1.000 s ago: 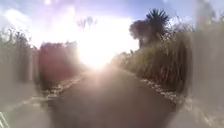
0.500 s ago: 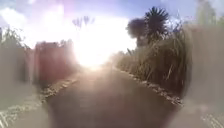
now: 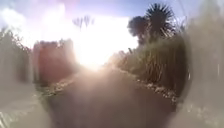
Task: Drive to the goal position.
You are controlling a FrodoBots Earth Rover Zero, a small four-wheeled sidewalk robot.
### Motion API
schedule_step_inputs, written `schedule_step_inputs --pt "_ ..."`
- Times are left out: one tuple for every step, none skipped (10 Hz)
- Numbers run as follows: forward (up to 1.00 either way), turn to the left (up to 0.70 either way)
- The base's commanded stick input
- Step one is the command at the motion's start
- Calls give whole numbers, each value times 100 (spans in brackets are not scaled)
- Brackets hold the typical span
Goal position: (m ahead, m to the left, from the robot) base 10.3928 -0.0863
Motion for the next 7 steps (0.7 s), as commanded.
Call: schedule_step_inputs --pt "70 0" --pt "70 0" --pt "70 0" --pt "70 0" --pt "70 0" --pt "70 -35" --pt "70 -35"
